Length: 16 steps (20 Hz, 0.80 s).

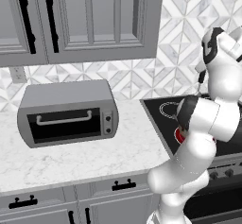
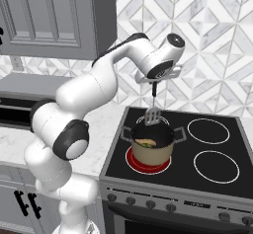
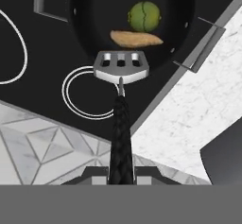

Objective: Put the sweet potato and lime in the pot. Retrieve the spatula and lightly stir the vegetables in the pot.

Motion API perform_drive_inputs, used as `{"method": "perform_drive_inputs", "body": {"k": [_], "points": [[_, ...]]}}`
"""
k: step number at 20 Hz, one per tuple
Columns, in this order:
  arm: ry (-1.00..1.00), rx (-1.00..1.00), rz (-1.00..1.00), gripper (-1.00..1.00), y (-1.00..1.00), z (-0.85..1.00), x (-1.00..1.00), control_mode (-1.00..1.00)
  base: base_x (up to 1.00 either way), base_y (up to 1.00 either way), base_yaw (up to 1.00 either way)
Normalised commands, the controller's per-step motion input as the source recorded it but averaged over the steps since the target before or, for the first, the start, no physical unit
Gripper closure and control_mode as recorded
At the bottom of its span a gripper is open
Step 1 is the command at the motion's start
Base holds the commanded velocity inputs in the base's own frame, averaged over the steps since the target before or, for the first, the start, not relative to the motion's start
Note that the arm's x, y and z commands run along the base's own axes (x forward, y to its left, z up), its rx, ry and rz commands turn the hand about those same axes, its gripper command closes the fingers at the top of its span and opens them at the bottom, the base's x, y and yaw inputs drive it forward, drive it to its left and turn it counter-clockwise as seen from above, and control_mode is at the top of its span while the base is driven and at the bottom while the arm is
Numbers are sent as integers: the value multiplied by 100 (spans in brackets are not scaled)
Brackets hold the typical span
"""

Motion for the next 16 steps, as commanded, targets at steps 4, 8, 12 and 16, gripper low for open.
{"method": "perform_drive_inputs", "body": {"k": [4, 8, 12, 16], "points": [[0, 0, -9, 100, -5, -10, 22, -100, 0, 0, 0], [-4, 0, -9, 100, -19, 0, 6, -100, 0, 0, 0], [-8, 0, -10, 100, -33, 2, 1, -100, 0, 0, 0], [-11, 0, -10, 100, -31, 4, 0, -100, 0, 0, 0]]}}
